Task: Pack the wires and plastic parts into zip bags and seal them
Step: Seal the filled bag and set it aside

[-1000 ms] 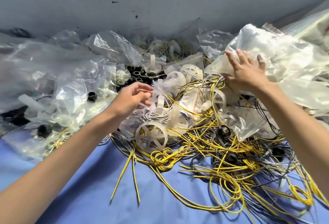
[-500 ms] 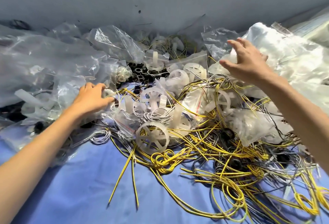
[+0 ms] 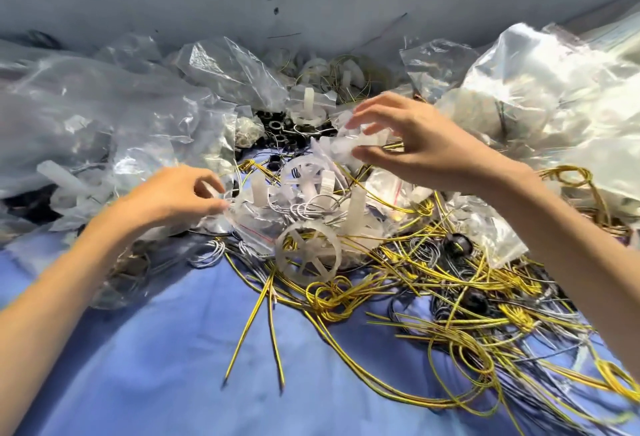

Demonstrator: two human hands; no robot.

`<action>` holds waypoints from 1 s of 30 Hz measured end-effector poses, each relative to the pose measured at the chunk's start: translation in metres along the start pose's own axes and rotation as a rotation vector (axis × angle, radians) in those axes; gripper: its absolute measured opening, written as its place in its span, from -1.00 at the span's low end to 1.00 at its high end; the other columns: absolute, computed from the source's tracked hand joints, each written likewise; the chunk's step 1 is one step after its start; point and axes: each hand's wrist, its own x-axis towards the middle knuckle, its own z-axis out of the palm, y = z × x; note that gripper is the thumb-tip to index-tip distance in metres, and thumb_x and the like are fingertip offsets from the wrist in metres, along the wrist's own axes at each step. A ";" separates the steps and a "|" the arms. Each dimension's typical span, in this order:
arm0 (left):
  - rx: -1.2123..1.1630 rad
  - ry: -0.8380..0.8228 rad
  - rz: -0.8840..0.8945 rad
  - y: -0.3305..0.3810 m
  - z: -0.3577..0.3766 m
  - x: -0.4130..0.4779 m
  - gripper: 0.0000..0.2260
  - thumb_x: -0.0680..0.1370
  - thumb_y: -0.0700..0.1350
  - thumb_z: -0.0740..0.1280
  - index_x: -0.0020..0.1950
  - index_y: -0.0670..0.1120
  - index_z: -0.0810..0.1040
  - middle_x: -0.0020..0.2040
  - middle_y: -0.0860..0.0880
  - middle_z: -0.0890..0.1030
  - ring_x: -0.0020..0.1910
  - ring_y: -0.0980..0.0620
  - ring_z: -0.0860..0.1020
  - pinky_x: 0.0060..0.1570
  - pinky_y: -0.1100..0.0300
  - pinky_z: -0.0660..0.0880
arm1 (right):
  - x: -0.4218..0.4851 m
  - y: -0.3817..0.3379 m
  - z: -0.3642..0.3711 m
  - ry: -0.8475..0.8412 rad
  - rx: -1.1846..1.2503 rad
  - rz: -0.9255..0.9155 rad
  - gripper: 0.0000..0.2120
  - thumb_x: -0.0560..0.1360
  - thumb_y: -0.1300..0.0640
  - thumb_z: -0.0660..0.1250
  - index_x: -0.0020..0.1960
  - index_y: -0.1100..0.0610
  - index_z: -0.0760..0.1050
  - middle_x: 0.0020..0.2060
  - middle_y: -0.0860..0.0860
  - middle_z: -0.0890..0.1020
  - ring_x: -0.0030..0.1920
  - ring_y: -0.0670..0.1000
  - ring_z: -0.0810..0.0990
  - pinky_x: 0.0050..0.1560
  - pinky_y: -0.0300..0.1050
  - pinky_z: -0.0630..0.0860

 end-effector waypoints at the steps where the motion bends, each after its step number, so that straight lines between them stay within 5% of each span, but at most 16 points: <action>1: 0.034 0.001 0.009 0.002 0.001 -0.002 -0.85 0.41 0.00 0.47 -0.07 0.10 0.56 -0.26 0.13 0.62 -0.24 0.11 0.56 -0.20 0.25 0.42 | -0.001 -0.001 0.003 -0.031 -0.003 -0.007 -0.66 0.54 -0.04 0.29 0.25 0.08 0.50 0.27 0.02 0.46 0.11 -0.09 0.53 0.14 -0.20 0.43; 5: 0.101 -0.012 0.032 0.006 -0.006 -0.007 -0.84 0.43 -0.05 0.45 -0.04 0.13 0.56 -0.25 0.19 0.61 -0.22 0.10 0.55 -0.14 0.20 0.42 | -0.006 0.003 0.006 -0.148 -0.009 0.014 -0.69 0.53 -0.04 0.29 0.22 0.06 0.53 0.24 0.02 0.49 0.08 -0.11 0.54 0.15 -0.08 0.49; 12: 0.227 -0.297 0.093 0.006 -0.007 -0.012 -0.71 0.42 0.00 0.48 0.07 0.13 0.49 -0.15 0.20 0.53 -0.21 0.23 0.50 -0.27 0.44 0.35 | -0.007 0.011 0.013 -0.117 0.039 0.012 -0.75 0.54 0.01 0.32 0.16 0.08 0.57 0.16 0.02 0.54 -0.02 -0.11 0.60 0.08 -0.05 0.54; 16: 0.312 -0.285 0.151 0.008 -0.012 -0.012 -0.86 0.42 -0.04 0.48 -0.10 0.08 0.54 -0.28 0.07 0.55 -0.33 0.17 0.47 -0.35 0.44 0.33 | -0.008 0.006 0.022 -0.147 0.017 -0.022 -0.75 0.55 0.03 0.32 0.17 0.11 0.57 0.15 0.04 0.55 0.00 -0.08 0.62 0.07 -0.03 0.53; 22: 0.437 -0.031 0.081 0.027 -0.035 -0.014 -0.90 0.53 -0.03 0.34 -0.19 0.09 0.54 -0.18 0.02 0.62 -0.31 0.06 0.48 -0.26 0.22 0.31 | -0.009 -0.013 -0.004 -0.073 0.079 0.012 -0.77 0.55 0.01 0.30 0.15 0.07 0.57 0.14 0.02 0.55 0.03 -0.10 0.61 0.06 -0.05 0.52; 25: 0.416 0.149 0.001 0.044 -0.044 -0.015 -0.87 0.53 -0.02 0.30 -0.23 0.10 0.50 -0.16 0.02 0.62 -0.21 -0.03 0.54 -0.02 0.10 0.46 | -0.012 -0.028 -0.018 -0.075 0.124 0.036 -0.75 0.55 -0.02 0.29 0.15 0.06 0.58 0.03 -0.09 0.60 0.00 -0.14 0.60 0.03 -0.22 0.51; 28: 0.351 0.293 -0.029 0.067 -0.050 -0.019 -0.90 0.50 -0.06 0.30 -0.07 0.04 0.60 0.04 -0.16 0.64 0.01 -0.23 0.56 0.03 -0.03 0.51 | -0.004 -0.047 -0.027 -0.096 0.101 0.033 -0.73 0.54 -0.10 0.27 0.13 0.00 0.58 -0.05 -0.15 0.65 -0.15 -0.31 0.57 -0.19 -0.49 0.43; 30: 0.317 0.374 -0.042 0.085 -0.053 -0.021 -0.86 0.49 -0.07 0.30 -0.01 0.03 0.62 0.07 -0.21 0.62 0.09 -0.29 0.52 0.06 -0.08 0.48 | 0.006 -0.060 -0.028 -0.116 0.166 0.049 -0.73 0.54 -0.11 0.27 0.11 0.02 0.59 -0.10 -0.12 0.67 -0.22 -0.33 0.60 -0.20 -0.49 0.49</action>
